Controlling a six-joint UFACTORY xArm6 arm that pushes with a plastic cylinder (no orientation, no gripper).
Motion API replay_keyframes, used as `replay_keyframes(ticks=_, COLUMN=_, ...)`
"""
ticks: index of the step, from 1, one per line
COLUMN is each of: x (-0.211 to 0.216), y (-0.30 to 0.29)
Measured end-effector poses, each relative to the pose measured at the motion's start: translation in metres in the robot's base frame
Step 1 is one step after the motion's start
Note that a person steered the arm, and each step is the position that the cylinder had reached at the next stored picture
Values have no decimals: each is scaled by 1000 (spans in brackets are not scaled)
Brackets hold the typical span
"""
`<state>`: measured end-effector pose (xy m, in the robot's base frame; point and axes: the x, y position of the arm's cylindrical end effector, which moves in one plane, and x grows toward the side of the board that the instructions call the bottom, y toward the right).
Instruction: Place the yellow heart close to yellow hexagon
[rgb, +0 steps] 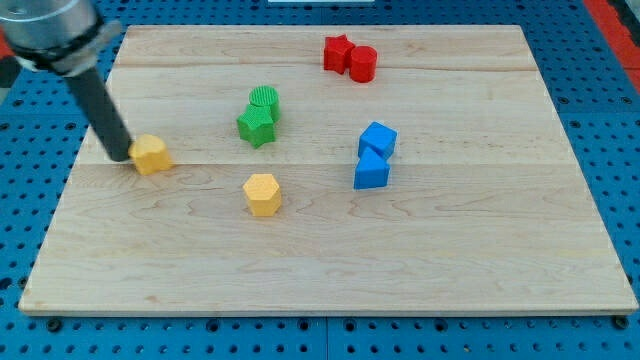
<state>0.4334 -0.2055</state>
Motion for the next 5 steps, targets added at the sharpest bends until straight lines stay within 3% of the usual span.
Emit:
replay_keyframes(ticks=2, x=-25, y=5)
replay_keyframes(ticks=4, x=29, y=85)
replay_keyframes(ticks=5, x=30, y=114)
